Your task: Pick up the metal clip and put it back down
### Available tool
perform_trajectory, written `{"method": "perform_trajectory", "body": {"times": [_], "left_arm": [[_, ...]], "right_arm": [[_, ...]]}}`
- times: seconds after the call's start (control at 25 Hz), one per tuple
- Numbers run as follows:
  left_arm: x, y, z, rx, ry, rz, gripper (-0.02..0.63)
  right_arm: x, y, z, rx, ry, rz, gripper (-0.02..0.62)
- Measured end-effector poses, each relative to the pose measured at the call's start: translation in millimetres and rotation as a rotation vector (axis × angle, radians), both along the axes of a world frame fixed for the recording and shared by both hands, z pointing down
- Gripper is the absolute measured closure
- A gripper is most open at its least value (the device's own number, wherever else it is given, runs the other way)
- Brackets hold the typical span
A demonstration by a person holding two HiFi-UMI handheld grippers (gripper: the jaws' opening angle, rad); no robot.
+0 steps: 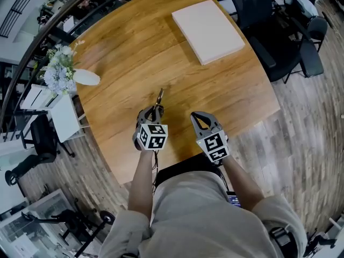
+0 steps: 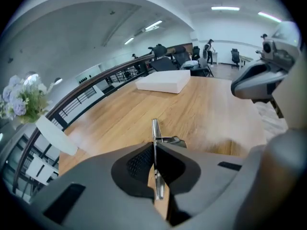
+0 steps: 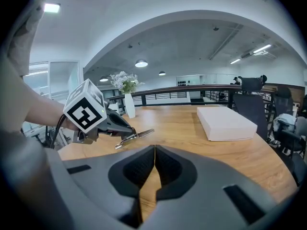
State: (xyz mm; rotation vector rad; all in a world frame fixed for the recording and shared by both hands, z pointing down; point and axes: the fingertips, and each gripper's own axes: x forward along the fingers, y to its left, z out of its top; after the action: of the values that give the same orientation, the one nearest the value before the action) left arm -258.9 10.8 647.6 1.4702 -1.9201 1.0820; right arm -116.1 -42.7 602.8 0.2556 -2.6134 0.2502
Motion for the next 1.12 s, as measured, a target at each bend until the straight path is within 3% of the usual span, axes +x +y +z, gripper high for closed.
{"method": "perform_trajectory", "body": {"times": [0.6, 1.12], "left_arm": [[-6.8, 46.8, -59.8, 0.362, 0.203, -0.219, 0.58], [-10.6, 81.8, -119.1, 0.59, 0.252, -0.277, 0.58]], "right_arm": [[-36.8, 39.5, -33.3, -0.033, -0.05, 0.019, 0.569], [-47.9, 58.1, -73.2, 0.004, -0.113, 0.053, 0.569]]}}
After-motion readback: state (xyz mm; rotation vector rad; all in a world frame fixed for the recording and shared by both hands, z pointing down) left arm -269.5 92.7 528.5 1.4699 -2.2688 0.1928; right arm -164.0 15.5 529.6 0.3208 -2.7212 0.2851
